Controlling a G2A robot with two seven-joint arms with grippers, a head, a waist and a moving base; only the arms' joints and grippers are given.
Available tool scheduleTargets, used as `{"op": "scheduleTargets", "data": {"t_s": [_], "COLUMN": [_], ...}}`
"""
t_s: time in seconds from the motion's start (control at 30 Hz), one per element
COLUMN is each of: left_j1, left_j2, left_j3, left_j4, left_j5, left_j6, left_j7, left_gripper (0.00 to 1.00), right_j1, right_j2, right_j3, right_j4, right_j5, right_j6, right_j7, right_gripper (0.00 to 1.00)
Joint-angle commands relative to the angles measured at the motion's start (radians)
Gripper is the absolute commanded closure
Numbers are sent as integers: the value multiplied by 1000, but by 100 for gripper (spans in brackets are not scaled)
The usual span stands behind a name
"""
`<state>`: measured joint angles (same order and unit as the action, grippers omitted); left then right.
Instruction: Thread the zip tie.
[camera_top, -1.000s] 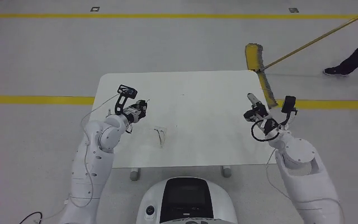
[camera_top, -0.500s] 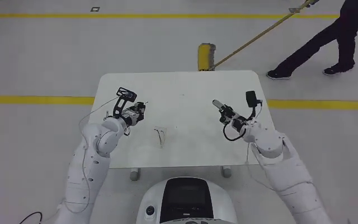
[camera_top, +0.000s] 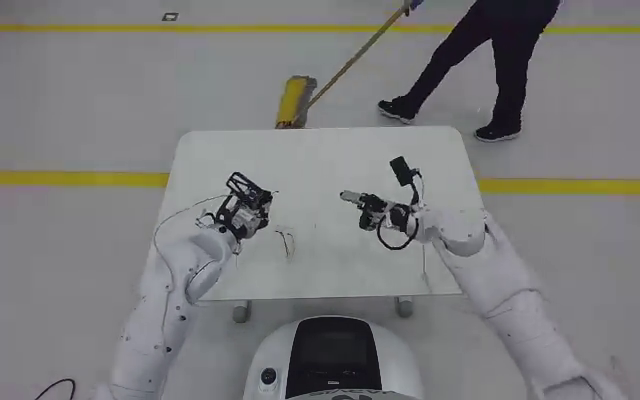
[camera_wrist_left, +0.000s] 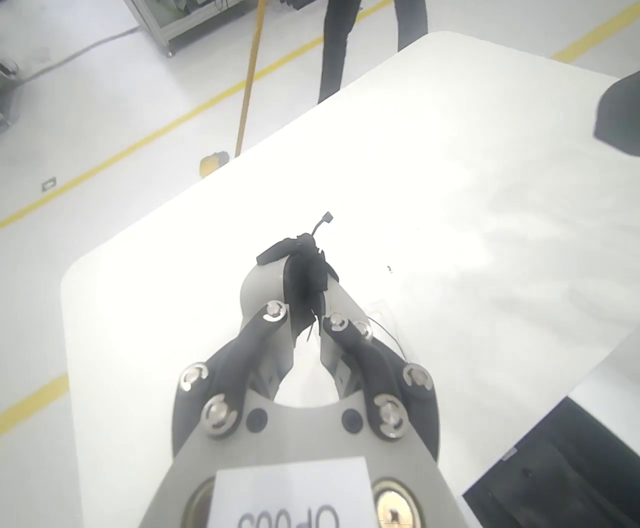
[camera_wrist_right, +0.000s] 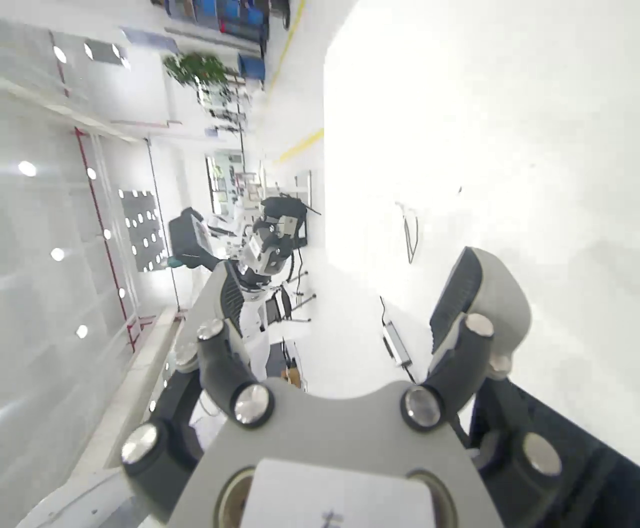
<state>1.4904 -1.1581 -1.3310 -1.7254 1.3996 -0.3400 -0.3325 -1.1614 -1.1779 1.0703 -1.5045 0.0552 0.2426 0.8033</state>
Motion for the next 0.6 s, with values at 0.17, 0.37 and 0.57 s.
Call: {"op": "scheduleTargets", "data": {"t_s": [0.17, 0.37, 0.57], "left_j1": [30, 30, 15], "left_j2": [61, 61, 65], "left_j3": [20, 20, 50], "left_j4": [-12, -12, 7], "left_j5": [9, 9, 107], "left_j6": [0, 0, 1], "left_j7": [99, 99, 156], "left_gripper": [100, 100, 100], "right_j1": [99, 99, 121], "right_j2": [-32, -32, -42], "right_j3": [-96, -96, -104], "right_j4": [148, 148, 214], "right_j5": [63, 63, 204], "right_j6": [-31, -31, -51], "right_j7": [17, 17, 151], "right_gripper": [0, 0, 0]}}
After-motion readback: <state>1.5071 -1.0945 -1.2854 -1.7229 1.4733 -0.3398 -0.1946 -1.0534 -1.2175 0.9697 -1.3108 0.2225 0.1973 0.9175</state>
